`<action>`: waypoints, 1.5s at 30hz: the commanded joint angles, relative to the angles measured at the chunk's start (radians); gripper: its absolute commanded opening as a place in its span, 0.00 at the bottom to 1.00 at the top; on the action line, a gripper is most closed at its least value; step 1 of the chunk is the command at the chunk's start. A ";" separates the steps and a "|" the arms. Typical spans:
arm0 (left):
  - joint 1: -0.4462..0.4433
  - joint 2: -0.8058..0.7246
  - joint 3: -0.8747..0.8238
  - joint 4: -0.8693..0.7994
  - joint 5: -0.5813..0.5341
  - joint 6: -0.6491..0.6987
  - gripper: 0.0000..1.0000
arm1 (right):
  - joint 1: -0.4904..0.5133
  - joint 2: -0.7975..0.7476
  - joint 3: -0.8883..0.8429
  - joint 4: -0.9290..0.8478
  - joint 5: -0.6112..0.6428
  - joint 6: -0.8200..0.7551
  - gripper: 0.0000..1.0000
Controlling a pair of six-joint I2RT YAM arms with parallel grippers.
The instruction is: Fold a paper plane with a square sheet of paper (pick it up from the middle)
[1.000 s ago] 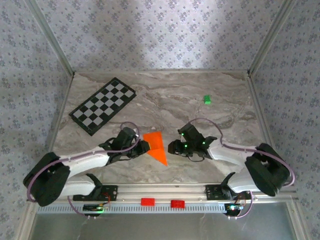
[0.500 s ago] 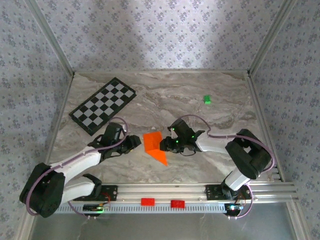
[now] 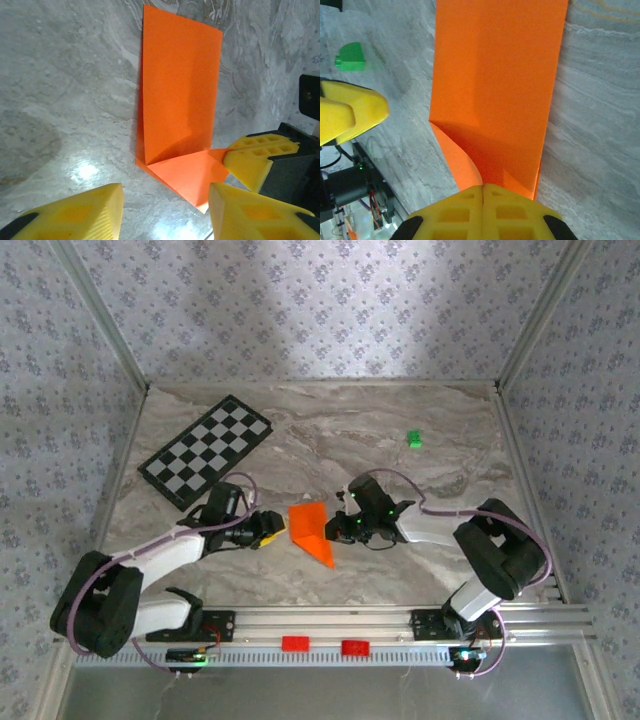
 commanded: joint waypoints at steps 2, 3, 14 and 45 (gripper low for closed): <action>0.016 0.064 0.057 0.064 0.115 0.018 0.53 | -0.030 -0.042 -0.046 0.098 -0.080 0.012 0.03; 0.015 0.081 0.065 0.071 0.124 0.016 0.55 | -0.037 -0.046 -0.061 0.119 -0.088 0.019 0.03; 0.014 0.216 0.107 0.158 0.191 -0.018 0.56 | -0.068 -0.061 -0.130 0.260 -0.144 0.073 0.03; -0.035 0.429 0.129 0.418 0.240 -0.130 0.43 | -0.101 -0.089 -0.218 0.397 -0.190 0.135 0.03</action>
